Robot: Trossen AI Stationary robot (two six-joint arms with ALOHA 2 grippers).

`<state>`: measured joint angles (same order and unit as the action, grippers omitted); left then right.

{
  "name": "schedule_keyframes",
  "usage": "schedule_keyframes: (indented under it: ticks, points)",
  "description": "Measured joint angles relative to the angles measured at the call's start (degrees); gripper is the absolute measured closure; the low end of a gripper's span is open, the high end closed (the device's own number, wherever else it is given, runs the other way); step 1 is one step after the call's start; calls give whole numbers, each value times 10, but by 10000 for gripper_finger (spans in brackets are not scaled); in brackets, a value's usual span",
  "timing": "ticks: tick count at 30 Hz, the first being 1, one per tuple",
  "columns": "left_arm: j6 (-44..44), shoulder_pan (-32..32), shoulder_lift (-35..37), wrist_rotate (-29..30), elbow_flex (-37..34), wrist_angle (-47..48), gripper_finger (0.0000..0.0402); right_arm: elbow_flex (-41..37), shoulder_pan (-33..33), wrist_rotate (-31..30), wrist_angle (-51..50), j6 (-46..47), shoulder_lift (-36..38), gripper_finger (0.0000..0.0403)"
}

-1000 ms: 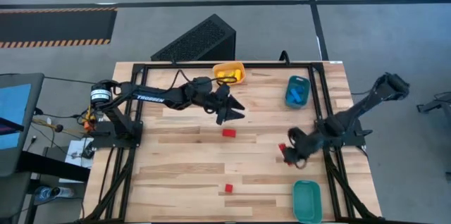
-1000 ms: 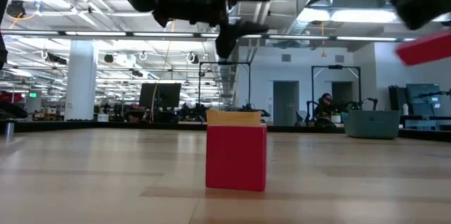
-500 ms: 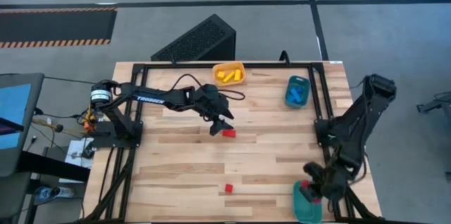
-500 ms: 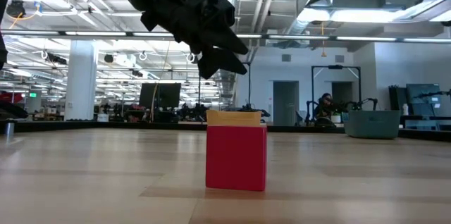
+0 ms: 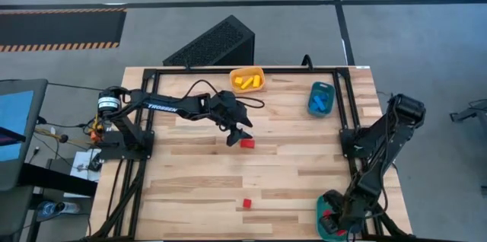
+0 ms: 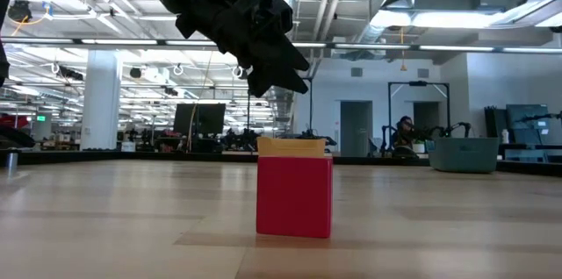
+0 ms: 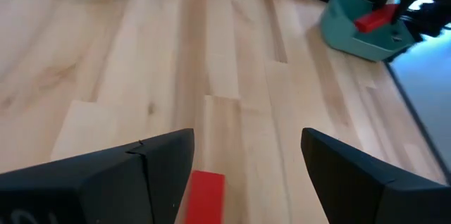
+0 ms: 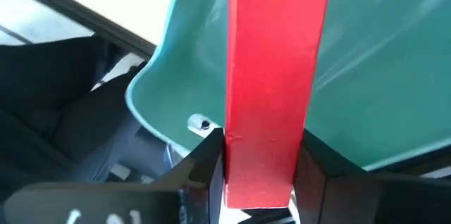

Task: Sort & place blocks by color
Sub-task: Put the bottom left red block into the green bin, then put the top red block into the green bin

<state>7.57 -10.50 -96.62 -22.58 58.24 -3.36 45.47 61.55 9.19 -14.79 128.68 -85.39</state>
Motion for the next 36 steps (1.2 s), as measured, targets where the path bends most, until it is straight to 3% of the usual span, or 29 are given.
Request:
schedule_keyframes:
  ticks: [4, 12, 20, 24, 31, 36]
  points:
    - [8, 0, 0, 41, 0, 0, 156, 0, -9, 3, -33, 0, -2, 258]
    - [11, 0, 0, 69, 0, 14, 156, 0, -55, 25, -151, -27, -2, 219]
    - [23, 0, 0, 48, 0, 16, 156, 0, -81, 29, -297, -21, 12, 214]
    - [-40, 1, 0, 35, 0, 31, 156, 0, -81, 22, -358, -10, 37, 209]
    - [-151, 4, 0, 56, -1, 110, 156, 4, -81, -37, -362, -9, 93, 206]
    - [-182, 4, 0, 65, -35, 59, 156, 28, -86, -144, -374, -3, 121, 209]
